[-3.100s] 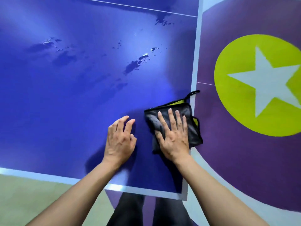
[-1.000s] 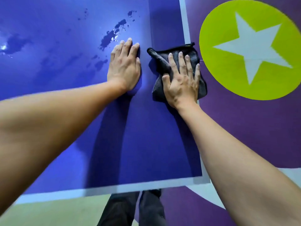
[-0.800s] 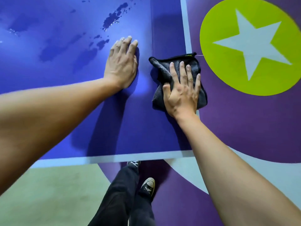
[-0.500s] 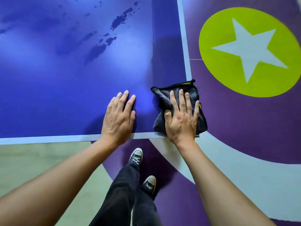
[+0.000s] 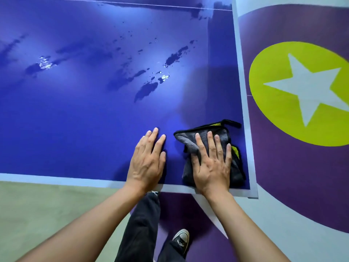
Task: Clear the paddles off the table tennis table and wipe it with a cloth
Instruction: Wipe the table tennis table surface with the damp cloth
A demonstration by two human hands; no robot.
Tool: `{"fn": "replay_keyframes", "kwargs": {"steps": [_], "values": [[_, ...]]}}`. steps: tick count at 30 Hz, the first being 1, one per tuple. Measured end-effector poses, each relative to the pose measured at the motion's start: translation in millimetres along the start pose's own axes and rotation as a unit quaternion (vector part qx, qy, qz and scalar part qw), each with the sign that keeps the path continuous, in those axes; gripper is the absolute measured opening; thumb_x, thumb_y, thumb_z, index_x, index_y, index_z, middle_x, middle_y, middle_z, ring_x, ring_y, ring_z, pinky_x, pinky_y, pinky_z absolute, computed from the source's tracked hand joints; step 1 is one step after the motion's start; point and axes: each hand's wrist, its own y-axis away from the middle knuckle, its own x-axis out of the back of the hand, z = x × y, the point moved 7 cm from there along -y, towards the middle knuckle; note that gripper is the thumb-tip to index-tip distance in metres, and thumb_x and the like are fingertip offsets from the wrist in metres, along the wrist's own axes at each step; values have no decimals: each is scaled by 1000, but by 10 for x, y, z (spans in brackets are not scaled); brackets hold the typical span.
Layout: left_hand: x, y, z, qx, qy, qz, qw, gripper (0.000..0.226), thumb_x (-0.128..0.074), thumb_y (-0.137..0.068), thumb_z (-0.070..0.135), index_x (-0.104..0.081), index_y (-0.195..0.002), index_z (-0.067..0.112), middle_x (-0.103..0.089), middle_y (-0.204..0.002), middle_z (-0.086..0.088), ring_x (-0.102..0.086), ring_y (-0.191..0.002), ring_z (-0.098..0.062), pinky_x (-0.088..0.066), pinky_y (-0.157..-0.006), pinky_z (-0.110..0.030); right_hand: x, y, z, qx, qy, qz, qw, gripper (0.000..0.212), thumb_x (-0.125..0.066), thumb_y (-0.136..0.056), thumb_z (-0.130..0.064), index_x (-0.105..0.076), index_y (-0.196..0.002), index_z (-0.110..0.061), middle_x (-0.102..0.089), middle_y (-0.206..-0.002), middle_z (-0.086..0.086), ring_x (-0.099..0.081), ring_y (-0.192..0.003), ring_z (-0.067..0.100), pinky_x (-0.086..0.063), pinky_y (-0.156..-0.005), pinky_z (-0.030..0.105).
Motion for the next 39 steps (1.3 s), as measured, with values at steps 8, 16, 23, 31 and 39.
{"fn": "replay_keyframes", "kwargs": {"steps": [8,16,23,31,39], "values": [[127,-1340,-411,-9,-5,-11,1000,56,-29,-102,31,-45,-148,5,-34,-160,-17,-31,-149,-36,-25,-122,-48,-120,-1445,-151,-41,-3,17,999,60,-26,-103,-55,-28,-160,-37,-22,-169,0,-16,-157,21,-3,-127,54],[226,-3380,-766,-53,-19,10,998,50,-39,-105,23,-37,-153,7,-32,-161,-15,-24,-151,-34,-19,-124,-44,-212,-3211,-117,-68,-9,25,997,62,-21,-101,-56,-29,-159,-38,-24,-169,0,-16,-157,21,0,-126,53],[155,-4319,-911,-50,-42,-5,998,55,-32,-103,26,-32,-156,13,-28,-164,-12,-21,-153,-32,-13,-125,-42,-298,-4660,44,-55,18,1,998,62,-18,-100,-57,-25,-160,-41,-18,-170,-2,-10,-158,18,3,-126,51],[149,-4377,-903,-45,-34,2,998,58,-30,-99,25,-35,-155,13,-31,-163,-11,-24,-152,-31,-19,-124,-45,-343,-5849,149,-61,16,-9,998,57,-25,-103,-53,-25,-160,-41,-17,-170,-1,-10,-158,19,3,-126,52],[112,-4381,-927,-54,-21,13,998,56,-30,-100,24,-35,-155,12,-30,-163,-11,-23,-153,-30,-18,-125,-45,-363,-6132,130,-59,18,-14,998,57,-26,-104,-50,-26,-160,-38,-16,-171,1,-9,-158,21,3,-126,52]]}}
